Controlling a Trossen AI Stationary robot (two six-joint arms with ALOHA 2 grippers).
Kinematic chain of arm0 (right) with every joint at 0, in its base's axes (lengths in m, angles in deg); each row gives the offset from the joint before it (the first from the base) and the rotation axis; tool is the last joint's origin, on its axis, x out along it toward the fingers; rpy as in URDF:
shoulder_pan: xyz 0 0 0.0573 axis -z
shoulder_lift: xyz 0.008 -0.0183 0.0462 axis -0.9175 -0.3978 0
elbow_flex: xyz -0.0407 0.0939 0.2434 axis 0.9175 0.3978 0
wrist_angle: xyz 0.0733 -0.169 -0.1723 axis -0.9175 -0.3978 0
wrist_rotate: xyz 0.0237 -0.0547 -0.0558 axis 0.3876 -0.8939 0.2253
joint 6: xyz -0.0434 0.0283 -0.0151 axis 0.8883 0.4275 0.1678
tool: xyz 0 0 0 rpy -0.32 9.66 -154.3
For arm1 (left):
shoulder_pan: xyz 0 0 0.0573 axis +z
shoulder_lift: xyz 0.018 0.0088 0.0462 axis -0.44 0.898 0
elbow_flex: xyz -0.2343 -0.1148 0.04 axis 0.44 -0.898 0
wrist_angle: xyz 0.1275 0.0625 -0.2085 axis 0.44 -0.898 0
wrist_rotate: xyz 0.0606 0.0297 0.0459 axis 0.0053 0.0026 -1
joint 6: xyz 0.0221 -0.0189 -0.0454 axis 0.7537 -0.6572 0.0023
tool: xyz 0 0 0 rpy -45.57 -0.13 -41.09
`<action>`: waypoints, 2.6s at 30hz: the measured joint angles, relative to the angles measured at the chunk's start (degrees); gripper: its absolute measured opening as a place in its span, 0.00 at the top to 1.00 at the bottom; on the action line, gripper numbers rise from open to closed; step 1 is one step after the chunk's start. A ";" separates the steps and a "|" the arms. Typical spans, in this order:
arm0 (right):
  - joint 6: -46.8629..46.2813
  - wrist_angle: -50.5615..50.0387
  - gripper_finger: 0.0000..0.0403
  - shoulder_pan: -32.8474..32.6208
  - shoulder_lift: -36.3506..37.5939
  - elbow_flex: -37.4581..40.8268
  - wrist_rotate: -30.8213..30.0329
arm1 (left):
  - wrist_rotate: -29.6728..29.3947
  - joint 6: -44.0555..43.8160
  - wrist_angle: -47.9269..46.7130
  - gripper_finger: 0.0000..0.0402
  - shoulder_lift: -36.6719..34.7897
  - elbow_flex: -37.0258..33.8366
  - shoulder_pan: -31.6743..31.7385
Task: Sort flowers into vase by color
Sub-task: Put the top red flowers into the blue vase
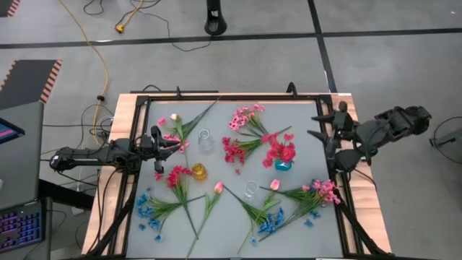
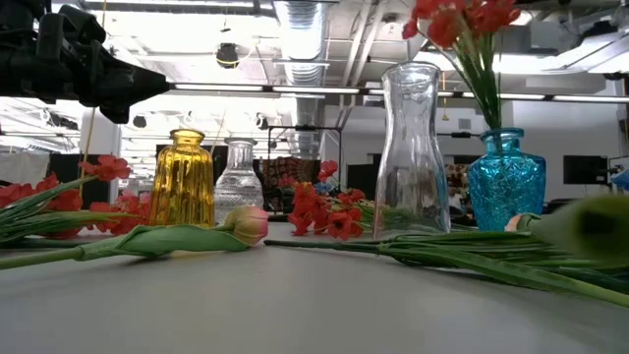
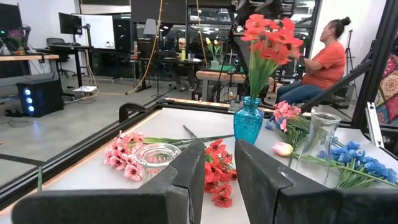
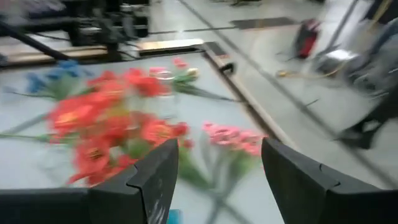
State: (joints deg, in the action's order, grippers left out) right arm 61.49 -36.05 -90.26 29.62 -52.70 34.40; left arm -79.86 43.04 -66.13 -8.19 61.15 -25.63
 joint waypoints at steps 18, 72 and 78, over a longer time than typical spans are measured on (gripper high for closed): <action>21.13 -0.15 0.37 30.73 -18.67 0.02 18.75 | 0.00 -0.01 -0.01 0.81 -0.02 0.02 0.00; 49.47 12.18 0.66 62.20 -57.83 6.34 51.94 | -0.20 0.01 0.01 0.81 -0.01 0.00 0.00; 51.49 13.52 0.66 61.13 -61.13 6.34 51.92 | -0.20 0.01 0.01 0.81 -0.02 0.00 0.00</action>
State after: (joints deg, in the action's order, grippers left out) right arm 112.99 -22.53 -29.13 -31.51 -46.36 86.33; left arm -80.06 43.05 -66.12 -8.20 61.15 -25.63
